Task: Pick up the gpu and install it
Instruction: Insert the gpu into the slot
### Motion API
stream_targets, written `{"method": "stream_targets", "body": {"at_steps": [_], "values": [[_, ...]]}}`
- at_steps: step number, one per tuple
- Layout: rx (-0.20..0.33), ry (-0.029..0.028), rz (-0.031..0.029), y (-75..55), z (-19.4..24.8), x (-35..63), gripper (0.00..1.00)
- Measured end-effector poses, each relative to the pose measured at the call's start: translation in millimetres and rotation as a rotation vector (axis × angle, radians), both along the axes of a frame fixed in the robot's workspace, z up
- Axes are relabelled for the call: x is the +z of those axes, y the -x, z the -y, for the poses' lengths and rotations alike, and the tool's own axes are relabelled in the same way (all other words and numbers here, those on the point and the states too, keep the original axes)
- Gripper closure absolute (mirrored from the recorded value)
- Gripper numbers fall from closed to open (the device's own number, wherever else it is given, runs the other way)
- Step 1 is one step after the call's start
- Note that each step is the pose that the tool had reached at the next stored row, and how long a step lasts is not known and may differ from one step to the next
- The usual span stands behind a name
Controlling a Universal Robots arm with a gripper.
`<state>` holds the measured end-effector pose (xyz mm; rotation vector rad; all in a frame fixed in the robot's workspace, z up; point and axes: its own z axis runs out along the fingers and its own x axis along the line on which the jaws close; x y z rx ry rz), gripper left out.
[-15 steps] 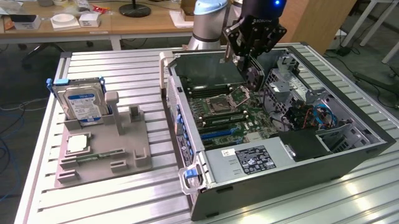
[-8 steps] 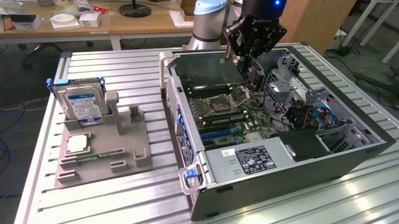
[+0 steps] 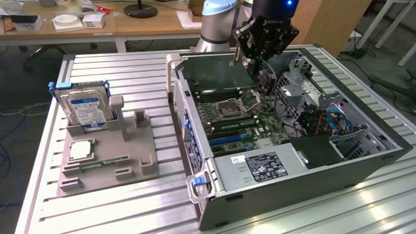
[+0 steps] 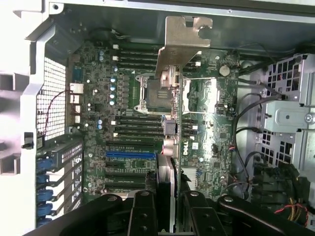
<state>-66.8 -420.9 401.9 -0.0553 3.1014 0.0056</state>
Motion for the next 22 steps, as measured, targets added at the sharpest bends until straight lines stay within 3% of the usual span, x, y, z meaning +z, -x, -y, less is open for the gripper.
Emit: {"method": "stream_targets", "body": {"at_steps": [22], "values": [[0.3, 0.0, 0.0, 0.0, 0.0, -0.1, 0.73]]}}
